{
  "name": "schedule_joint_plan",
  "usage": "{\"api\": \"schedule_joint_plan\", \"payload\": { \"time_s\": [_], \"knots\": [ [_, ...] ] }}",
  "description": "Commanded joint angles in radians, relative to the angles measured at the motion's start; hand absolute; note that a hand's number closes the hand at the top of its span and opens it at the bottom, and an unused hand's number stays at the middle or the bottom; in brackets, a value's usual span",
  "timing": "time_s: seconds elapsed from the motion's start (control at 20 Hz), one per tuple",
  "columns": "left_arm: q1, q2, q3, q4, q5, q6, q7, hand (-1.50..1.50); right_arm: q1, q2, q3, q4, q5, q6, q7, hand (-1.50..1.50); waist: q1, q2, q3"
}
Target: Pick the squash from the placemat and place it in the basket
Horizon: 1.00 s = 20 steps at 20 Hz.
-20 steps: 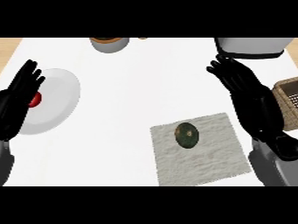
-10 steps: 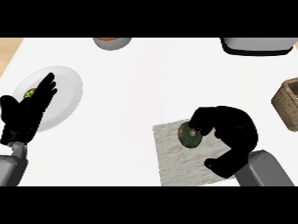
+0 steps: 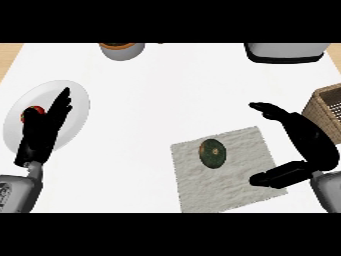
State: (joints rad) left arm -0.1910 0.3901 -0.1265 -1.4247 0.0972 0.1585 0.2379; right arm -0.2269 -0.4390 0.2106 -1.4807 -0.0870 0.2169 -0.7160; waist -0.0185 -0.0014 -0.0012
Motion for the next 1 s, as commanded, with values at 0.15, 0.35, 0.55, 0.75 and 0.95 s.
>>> {"api": "schedule_joint_plan", "payload": {
  "time_s": [0.15,0.35,0.55,0.75,0.95],
  "knots": [
    [-0.051,-0.018,0.0,0.057,-0.017,0.006,0.003,0.0,-0.06,-0.345,-0.013,0.003,0.22,0.12,0.06,-1.5,0.0,0.005,-0.001],
    [-0.031,-0.018,0.015,0.051,-0.005,-0.012,-0.023,0.0,-0.031,-0.474,0.021,-0.051,0.243,0.281,0.032,-1.5,0.009,0.001,-0.001],
    [-0.047,-0.027,0.027,0.078,-0.021,-0.034,-0.028,0.0,-0.012,-0.461,0.01,-0.137,0.224,0.349,0.09,-1.5,0.01,0.0,0.0],
    [-0.037,-0.05,0.038,0.122,-0.051,-0.053,-0.056,0.0,-0.02,-0.394,0.001,-0.02,0.305,0.352,0.023,-1.5,0.019,0.002,0.001],
    [-0.026,-0.084,0.04,0.072,-0.086,-0.044,-0.024,0.0,-0.012,-0.32,-0.04,-0.007,0.338,0.34,0.038,-1.5,0.02,0.001,0.001]
  ]
}}
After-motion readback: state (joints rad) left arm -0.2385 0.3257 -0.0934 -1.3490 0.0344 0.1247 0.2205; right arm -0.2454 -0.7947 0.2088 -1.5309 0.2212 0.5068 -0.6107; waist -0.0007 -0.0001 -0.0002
